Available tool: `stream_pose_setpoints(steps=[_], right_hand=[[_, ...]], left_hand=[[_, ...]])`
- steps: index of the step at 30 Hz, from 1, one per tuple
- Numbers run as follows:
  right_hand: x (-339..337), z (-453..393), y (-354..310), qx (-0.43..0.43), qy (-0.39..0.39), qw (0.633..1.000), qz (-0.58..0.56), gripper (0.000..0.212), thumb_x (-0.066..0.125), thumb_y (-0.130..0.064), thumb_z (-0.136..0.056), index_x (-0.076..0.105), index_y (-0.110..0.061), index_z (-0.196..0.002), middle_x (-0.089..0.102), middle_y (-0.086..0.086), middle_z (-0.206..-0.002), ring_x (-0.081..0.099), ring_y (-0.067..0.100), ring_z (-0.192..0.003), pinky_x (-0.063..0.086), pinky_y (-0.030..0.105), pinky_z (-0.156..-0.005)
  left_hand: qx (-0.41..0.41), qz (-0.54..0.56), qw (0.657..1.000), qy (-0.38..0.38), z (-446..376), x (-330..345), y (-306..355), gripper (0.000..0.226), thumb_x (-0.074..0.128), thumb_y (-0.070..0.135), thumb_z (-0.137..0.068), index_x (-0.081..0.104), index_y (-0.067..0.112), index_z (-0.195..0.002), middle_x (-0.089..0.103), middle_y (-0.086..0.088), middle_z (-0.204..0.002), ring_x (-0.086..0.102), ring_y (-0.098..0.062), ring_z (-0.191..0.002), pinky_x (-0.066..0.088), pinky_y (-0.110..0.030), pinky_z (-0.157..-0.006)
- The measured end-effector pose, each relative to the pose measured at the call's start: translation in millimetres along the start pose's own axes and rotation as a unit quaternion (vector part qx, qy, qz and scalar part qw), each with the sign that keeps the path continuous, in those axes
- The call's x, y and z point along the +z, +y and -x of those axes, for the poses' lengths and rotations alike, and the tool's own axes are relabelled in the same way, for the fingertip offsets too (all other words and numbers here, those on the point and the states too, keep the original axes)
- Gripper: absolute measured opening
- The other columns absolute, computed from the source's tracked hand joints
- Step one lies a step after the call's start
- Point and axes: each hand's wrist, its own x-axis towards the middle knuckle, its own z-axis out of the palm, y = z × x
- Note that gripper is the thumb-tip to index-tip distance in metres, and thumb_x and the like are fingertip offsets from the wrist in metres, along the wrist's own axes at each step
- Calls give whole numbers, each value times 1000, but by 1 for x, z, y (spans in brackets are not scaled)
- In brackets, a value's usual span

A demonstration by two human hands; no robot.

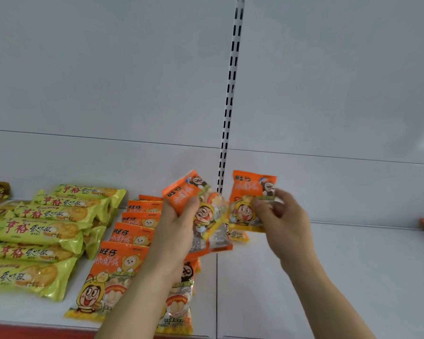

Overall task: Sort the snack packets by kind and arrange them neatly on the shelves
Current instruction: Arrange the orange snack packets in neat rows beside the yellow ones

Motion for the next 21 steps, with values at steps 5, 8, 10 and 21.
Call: stream_pose_setpoints(steps=[5,8,10,21], right_hand=[[-5,-17,20,-31,14,989,145,57,62,-23,-97,38,-48,-144,60,-22,-95,65,5,-80,47,21,-60],[16,-18,38,-36,-51,973,224,44,61,-22,-96,54,-32,-138,68,-6,-107,63,13,-87,44,21,-66],[27,-17,52,-53,-101,937,330,46,58,-27,-98,51,-27,-143,64,0,-120,56,20,-108,44,27,-83],[25,-18,75,-35,-185,857,480,56,27,-54,-100,33,-33,-151,22,7,-160,22,33,-145,31,42,-114]], left_hand=[[11,43,998,54,-5,-25,9,8,63,36,-102,62,39,-109,81,8,-94,80,-20,-82,64,-41,-70],[12,48,997,67,-4,-33,7,13,64,36,-101,62,38,-114,81,8,-94,80,-19,-82,63,-39,-65],[14,47,997,63,-4,-35,4,17,65,35,-101,62,35,-118,81,5,-99,80,-22,-87,65,-46,-74],[15,26,999,28,0,-31,-8,13,65,36,-100,61,33,-112,79,3,-100,79,-22,-89,64,-53,-83]])
